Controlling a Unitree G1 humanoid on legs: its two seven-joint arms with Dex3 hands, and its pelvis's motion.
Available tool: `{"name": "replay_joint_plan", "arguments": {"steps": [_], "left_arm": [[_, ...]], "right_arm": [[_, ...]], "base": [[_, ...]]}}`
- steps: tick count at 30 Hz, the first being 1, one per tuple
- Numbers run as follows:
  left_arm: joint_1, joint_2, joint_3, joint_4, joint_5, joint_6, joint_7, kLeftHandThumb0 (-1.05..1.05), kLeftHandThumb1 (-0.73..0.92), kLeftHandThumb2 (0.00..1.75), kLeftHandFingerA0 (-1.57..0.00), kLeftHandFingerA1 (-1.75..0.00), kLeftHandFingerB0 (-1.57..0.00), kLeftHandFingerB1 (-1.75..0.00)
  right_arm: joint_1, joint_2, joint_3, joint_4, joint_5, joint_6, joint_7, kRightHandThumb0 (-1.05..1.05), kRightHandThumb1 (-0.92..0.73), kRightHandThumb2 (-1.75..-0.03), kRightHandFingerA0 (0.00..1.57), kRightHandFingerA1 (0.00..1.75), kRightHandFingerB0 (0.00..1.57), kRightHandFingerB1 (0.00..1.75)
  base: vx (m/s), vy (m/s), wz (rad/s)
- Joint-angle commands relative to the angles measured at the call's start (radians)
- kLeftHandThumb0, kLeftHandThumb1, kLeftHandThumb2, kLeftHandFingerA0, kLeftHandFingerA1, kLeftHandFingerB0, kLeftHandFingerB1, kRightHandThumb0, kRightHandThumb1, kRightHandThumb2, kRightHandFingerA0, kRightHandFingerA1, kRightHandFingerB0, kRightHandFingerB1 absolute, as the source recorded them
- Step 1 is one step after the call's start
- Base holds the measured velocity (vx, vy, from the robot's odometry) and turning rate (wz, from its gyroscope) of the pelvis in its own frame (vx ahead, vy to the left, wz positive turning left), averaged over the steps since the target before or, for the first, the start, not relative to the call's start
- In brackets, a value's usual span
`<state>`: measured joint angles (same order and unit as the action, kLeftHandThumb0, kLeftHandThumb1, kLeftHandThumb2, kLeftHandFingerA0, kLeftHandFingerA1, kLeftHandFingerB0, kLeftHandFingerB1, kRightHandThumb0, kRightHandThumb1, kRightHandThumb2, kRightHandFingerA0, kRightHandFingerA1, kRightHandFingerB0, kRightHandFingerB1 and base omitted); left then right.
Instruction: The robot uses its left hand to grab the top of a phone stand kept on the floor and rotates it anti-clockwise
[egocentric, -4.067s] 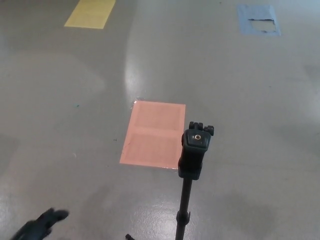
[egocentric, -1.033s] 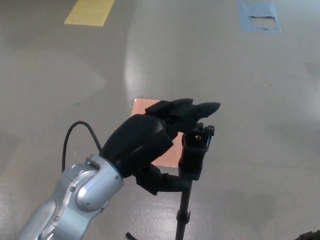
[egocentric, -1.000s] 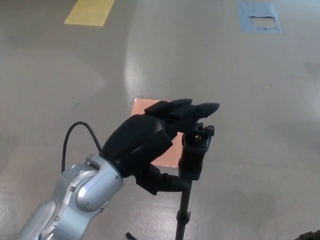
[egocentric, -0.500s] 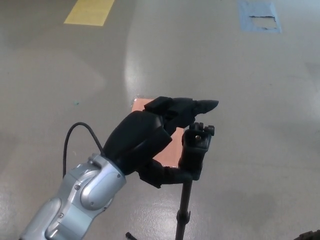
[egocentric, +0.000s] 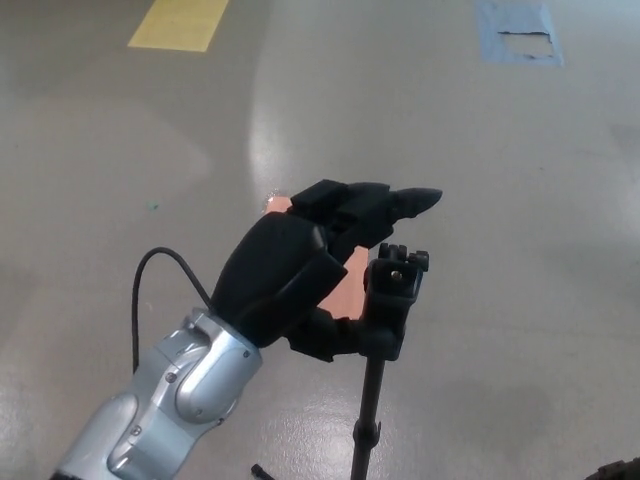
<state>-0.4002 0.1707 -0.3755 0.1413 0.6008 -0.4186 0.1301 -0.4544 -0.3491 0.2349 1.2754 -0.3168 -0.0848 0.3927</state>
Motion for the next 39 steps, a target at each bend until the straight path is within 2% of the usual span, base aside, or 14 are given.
{"name": "replay_joint_plan", "arguments": {"steps": [1,11,12,13,14,22,23,25,26,28,34,35,36,39], "left_arm": [[-0.013,-0.002,-0.003,0.017,0.041,-0.047,0.062,-0.47,0.39,0.53,-0.3,-0.32,-0.27,-0.31],[-0.019,-0.006,-0.009,0.03,0.054,-0.052,0.07,-0.47,0.38,0.52,-0.3,-0.32,-0.28,-0.31],[-0.02,-0.005,-0.01,0.03,0.052,-0.055,0.068,-0.46,0.39,0.52,-0.3,-0.32,-0.28,-0.31],[-0.02,-0.005,-0.01,0.03,0.051,-0.056,0.068,-0.46,0.39,0.52,-0.3,-0.32,-0.28,-0.31],[-0.02,-0.005,-0.011,0.032,0.053,-0.056,0.07,-0.47,0.39,0.53,-0.3,-0.32,-0.28,-0.31],[-0.018,-0.007,-0.014,0.029,0.055,-0.05,0.058,-0.45,0.4,0.53,-0.31,-0.32,-0.34,-0.32],[-0.019,-0.009,-0.014,0.031,0.052,-0.05,0.054,-0.51,0.37,0.63,-0.3,-0.38,-0.34,-0.38],[-0.016,-0.009,-0.014,0.029,0.05,-0.047,0.049,-0.5,0.37,0.64,-0.3,-0.39,-0.35,-0.39],[-0.013,-0.009,-0.014,0.027,0.049,-0.044,0.046,-0.5,0.37,0.64,-0.32,-0.39,-0.38,-0.4],[-0.01,-0.01,-0.014,0.025,0.048,-0.041,0.044,-0.5,0.37,0.64,-0.32,-0.39,-0.38,-0.4],[-0.018,-0.004,-0.014,0.034,0.045,-0.055,0.041,-0.33,0.54,0.56,-0.62,-0.42,-0.55,-0.37],[-0.02,-0.004,-0.013,0.044,0.022,-0.067,0.027,-0.24,0.65,0.6,-1.08,-0.77,-0.65,-0.4],[-0.023,-0.004,-0.011,0.054,-0.003,-0.077,0.012,-0.2,0.64,0.61,-1.18,-0.65,-0.69,-0.42],[-0.023,0.0,-0.011,0.05,0.002,-0.071,0.003,-0.2,0.64,0.59,-1.05,-0.91,-0.8,-0.45]], "right_arm": [[-0.007,-0.013,-0.002,0.001,-0.002,0.003,0.005,-0.51,-0.74,-0.65,0.53,0.49,0.31,0.34],[-0.009,-0.015,-0.006,0.002,0.001,0.002,0.008,-0.48,-0.79,-0.64,0.53,0.47,0.33,0.33],[-0.008,-0.016,-0.001,0.002,-0.005,-0.007,0.005,-0.56,-0.67,-0.92,0.48,0.58,0.27,0.46],[-0.007,-0.016,0.001,0.002,-0.007,-0.009,0.004,-0.56,-0.67,-0.92,0.48,0.58,0.27,0.46],[-0.007,-0.017,0.002,0.003,-0.008,-0.011,0.003,-0.49,-0.79,-0.64,0.54,0.46,0.34,0.33],[-0.01,-0.016,0.001,0.003,-0.008,-0.008,0.002,-0.48,-0.79,-0.64,0.54,0.46,0.33,0.33],[-0.012,-0.017,0.006,0.004,-0.013,-0.011,-0.002,-0.54,-0.66,-0.92,0.49,0.58,0.28,0.47],[-0.011,-0.018,0.009,0.003,-0.017,-0.016,-0.005,-0.55,-0.67,-0.92,0.49,0.58,0.28,0.46],[-0.011,-0.019,0.01,0.003,-0.016,-0.016,-0.003,-0.49,-0.8,-0.64,0.54,0.46,0.33,0.33],[-0.011,-0.019,0.01,0.002,-0.015,-0.014,0.0,-0.49,-0.8,-0.64,0.54,0.46,0.33,0.33],[-0.013,-0.016,-0.013,0.005,0.008,0.0,0.013,-0.48,-0.78,-0.64,0.53,0.49,0.34,0.33],[-0.012,-0.017,-0.012,0.004,0.006,-0.005,0.013,-0.53,-0.65,-0.91,0.48,0.6,0.26,0.46],[-0.011,-0.018,-0.008,0.003,0.0,-0.012,0.011,-0.49,-0.79,-0.64,0.54,0.49,0.33,0.33],[-0.011,-0.019,0.001,0.004,-0.012,-0.016,0.003,-0.5,-0.8,-0.64,0.54,0.47,0.32,0.32]], "base": [[0.0,0.0,0.0],[0.0,0.0,0.0],[0.0,0.0,0.0],[0.0,0.0,0.0],[0.0,0.0,0.0],[0.0,0.0,0.0],[0.0,0.0,0.0],[0.0,0.0,0.0],[0.0,0.0,0.0],[0.0,0.0,0.0],[0.0,0.0,0.0],[0.0,0.0,0.0],[0.0,0.0,0.0],[0.0,0.0,0.0]]}}
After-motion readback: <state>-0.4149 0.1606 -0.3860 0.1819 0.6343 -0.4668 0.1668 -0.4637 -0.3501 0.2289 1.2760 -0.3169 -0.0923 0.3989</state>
